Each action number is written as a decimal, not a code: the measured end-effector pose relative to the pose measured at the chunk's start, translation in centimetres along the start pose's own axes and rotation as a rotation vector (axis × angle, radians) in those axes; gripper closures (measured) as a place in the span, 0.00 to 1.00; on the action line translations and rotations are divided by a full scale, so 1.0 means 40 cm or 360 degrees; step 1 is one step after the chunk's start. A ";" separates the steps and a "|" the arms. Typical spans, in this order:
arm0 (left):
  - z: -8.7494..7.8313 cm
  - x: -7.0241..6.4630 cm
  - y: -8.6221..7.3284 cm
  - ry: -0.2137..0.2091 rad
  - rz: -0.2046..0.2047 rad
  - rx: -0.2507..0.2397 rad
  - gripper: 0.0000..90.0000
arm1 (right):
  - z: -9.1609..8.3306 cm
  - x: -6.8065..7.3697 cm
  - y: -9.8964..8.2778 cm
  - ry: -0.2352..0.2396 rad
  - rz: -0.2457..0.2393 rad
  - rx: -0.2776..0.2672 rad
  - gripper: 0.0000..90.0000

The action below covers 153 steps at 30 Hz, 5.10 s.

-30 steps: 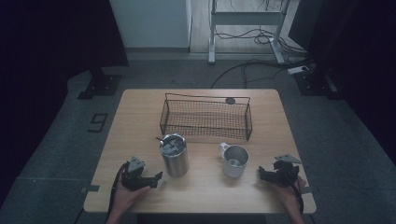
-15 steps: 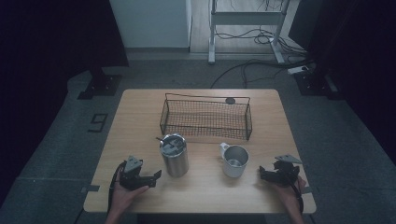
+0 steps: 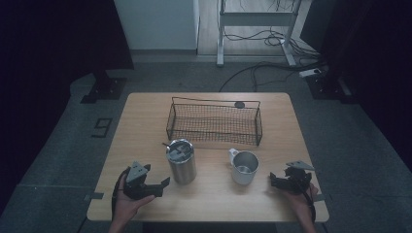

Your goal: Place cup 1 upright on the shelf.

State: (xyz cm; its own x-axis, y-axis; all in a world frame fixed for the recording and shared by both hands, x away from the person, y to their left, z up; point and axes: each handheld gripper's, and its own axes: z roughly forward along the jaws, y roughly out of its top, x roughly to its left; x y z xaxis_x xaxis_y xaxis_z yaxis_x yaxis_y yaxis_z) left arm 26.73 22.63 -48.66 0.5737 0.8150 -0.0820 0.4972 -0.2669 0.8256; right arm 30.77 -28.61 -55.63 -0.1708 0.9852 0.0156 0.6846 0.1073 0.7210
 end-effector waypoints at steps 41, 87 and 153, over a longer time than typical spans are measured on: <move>0.050 -0.056 0.056 -0.0106 0.0045 -0.0049 0.07 | -0.005 0.001 -0.004 -0.0003 -0.0001 -0.0014 0.07; 0.189 -0.074 0.110 -0.0012 0.0098 -0.0071 0.03 | -0.006 0.001 -0.005 0.0001 -0.0003 -0.0014 0.07; 0.107 -0.054 0.204 -0.0009 0.0101 -0.0207 0.04 | -0.011 0.000 -0.009 0.0004 -0.0003 -0.0029 0.10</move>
State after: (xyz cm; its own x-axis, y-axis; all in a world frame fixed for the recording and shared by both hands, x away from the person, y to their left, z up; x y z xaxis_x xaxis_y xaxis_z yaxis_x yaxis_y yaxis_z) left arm 32.34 16.51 -44.16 0.6050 0.7957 -0.0302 0.3714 -0.2485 0.8946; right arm 30.22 -28.72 -55.59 -0.1739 0.9846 0.0156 0.6713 0.1069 0.7335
